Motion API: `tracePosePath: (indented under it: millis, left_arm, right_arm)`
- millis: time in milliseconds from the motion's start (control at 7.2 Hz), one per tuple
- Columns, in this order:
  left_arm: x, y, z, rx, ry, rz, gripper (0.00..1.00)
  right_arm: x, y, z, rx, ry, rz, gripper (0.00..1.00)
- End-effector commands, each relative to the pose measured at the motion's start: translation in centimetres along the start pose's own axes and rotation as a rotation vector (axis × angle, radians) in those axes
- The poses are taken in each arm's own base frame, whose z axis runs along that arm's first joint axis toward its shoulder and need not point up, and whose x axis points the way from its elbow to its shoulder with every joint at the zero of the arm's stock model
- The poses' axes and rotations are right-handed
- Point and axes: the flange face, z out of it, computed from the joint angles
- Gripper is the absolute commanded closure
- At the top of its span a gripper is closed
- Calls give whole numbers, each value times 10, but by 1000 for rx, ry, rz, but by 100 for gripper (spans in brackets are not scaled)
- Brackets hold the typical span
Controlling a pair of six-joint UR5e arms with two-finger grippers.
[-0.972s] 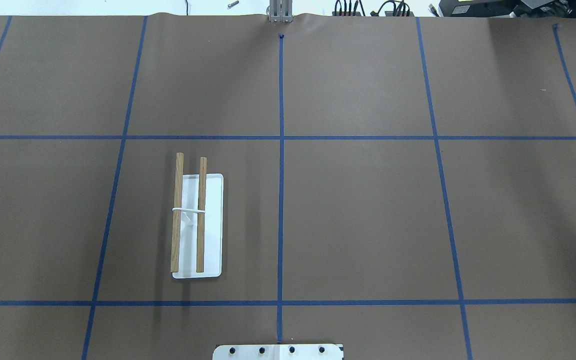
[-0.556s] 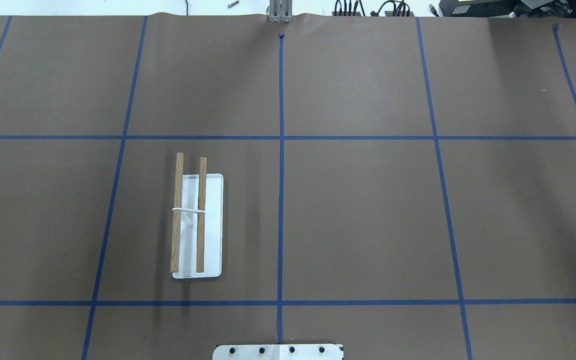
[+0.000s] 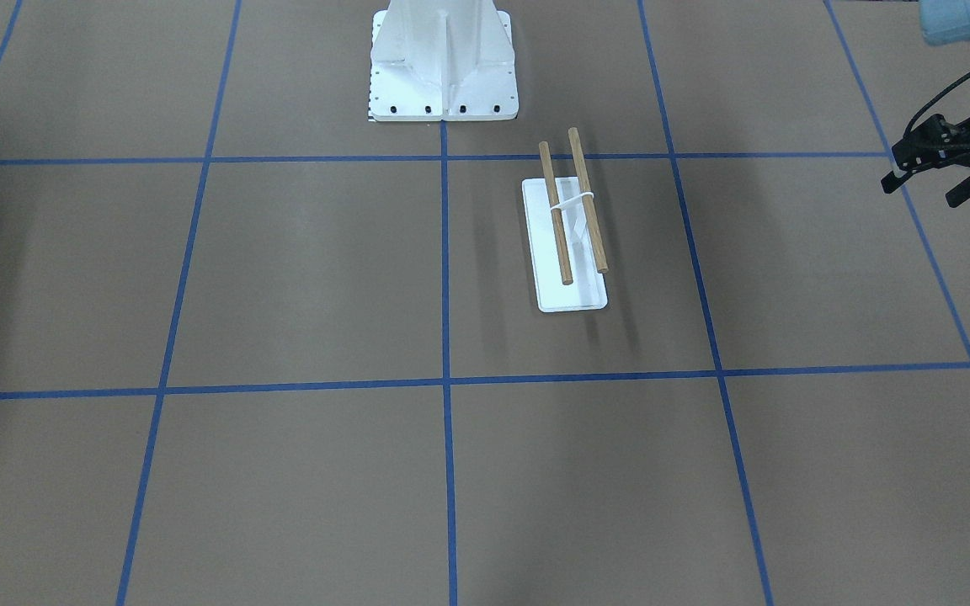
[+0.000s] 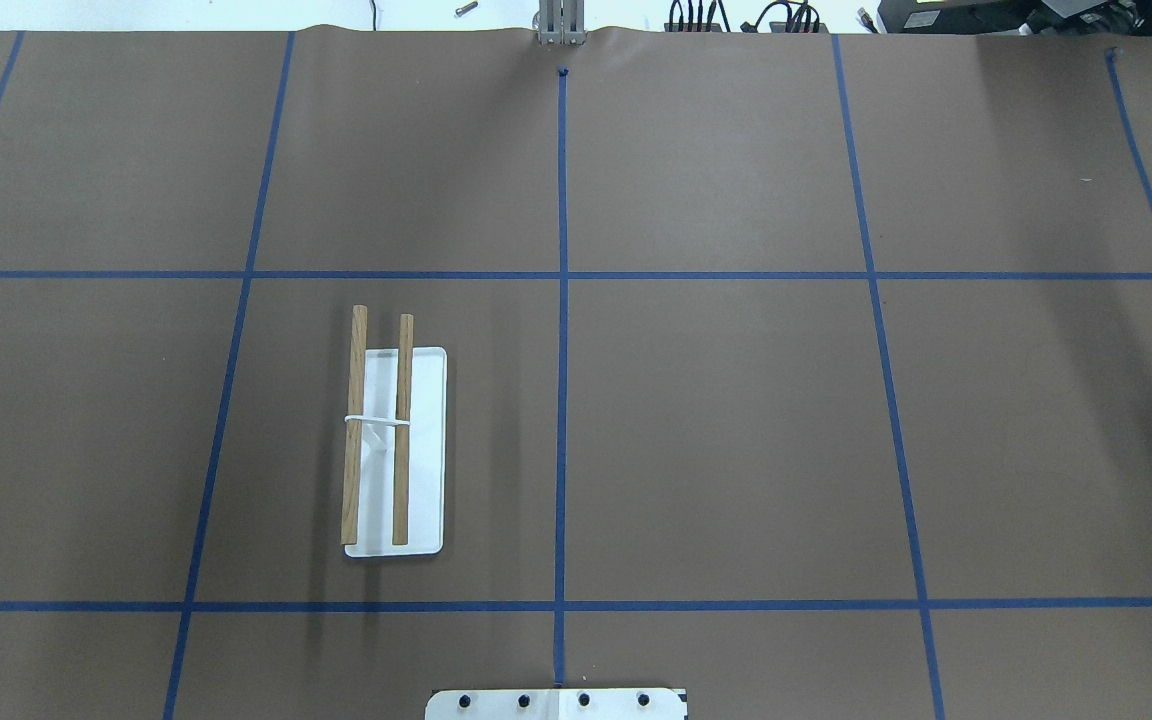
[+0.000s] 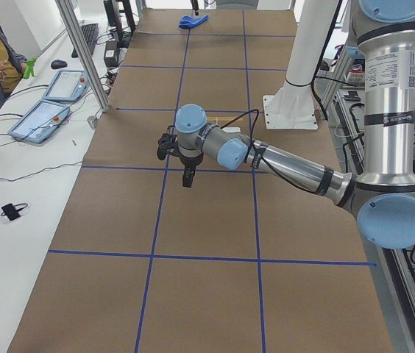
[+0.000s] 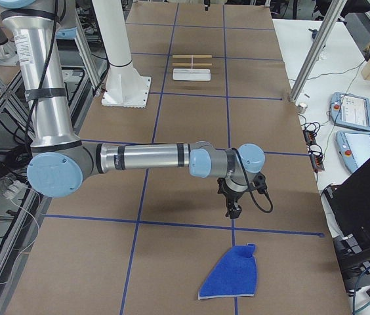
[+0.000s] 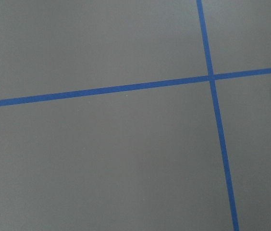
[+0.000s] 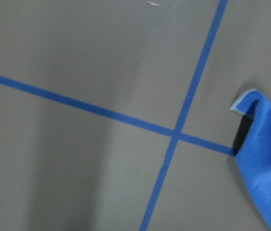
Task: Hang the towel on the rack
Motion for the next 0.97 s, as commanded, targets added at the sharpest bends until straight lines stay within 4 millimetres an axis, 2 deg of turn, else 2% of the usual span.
tracePosePath:
  millis: [0,139,278,417,833]
  left_arm:
    - [2,0,-1,1,4,3,2]
    - [1,0,0,0,3,1,2]
    - [1,0,0,0,3,1,2]
    - [1,0,-1,1,3,2,2]
    - [-1,-1,1,0,-3,-2,2]
  right_arm:
    - [44,-50,26,-62,113,43,3]
    - [67,-50,68,-47,146,38,9]
    - [64,-62,80,-28,150,90,11]
    - [60,-61,98,-58,150,100,11]
    - [54,-65,115,-88,208,90,16]
